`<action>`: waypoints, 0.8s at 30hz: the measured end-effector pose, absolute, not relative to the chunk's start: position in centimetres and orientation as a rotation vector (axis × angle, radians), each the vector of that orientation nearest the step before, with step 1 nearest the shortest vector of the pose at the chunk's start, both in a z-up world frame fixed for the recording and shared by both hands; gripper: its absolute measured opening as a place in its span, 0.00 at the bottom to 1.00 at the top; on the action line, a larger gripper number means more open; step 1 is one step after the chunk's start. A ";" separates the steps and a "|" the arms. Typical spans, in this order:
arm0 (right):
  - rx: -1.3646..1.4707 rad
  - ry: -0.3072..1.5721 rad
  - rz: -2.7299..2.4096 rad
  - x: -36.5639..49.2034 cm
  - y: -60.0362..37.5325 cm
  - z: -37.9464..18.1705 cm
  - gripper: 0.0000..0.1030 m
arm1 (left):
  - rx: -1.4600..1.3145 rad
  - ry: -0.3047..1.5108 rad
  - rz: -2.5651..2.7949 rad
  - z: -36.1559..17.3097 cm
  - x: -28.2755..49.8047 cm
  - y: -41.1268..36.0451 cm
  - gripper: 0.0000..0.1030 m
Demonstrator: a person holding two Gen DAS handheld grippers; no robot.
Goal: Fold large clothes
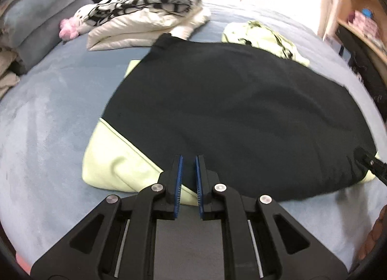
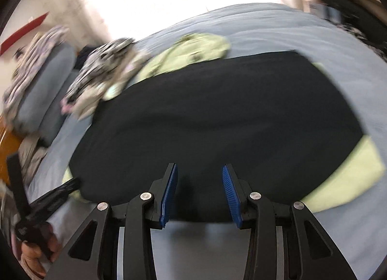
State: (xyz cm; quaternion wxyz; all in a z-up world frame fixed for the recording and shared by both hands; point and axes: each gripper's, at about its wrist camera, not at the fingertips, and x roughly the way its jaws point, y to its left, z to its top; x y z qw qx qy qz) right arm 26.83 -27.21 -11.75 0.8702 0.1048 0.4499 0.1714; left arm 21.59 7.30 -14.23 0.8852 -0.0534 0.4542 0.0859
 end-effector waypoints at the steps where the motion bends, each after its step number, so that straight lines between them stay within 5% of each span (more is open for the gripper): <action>1: 0.193 0.930 0.380 26.6 -26.0 -11.9 0.38 | -0.087 0.937 0.184 -14.5 21.5 6.7 0.08; 11: 0.177 0.933 0.030 26.7 -35.4 -14.6 0.37 | -0.165 0.957 0.187 -16.6 21.6 9.0 0.08; 15: 0.492 0.898 0.100 25.7 -41.0 -15.7 0.35 | -0.211 0.940 0.170 -17.4 21.4 9.7 0.08; 24: 0.504 0.879 0.118 24.3 -40.4 -15.8 0.36 | -0.259 0.923 0.146 -17.5 21.1 10.3 0.08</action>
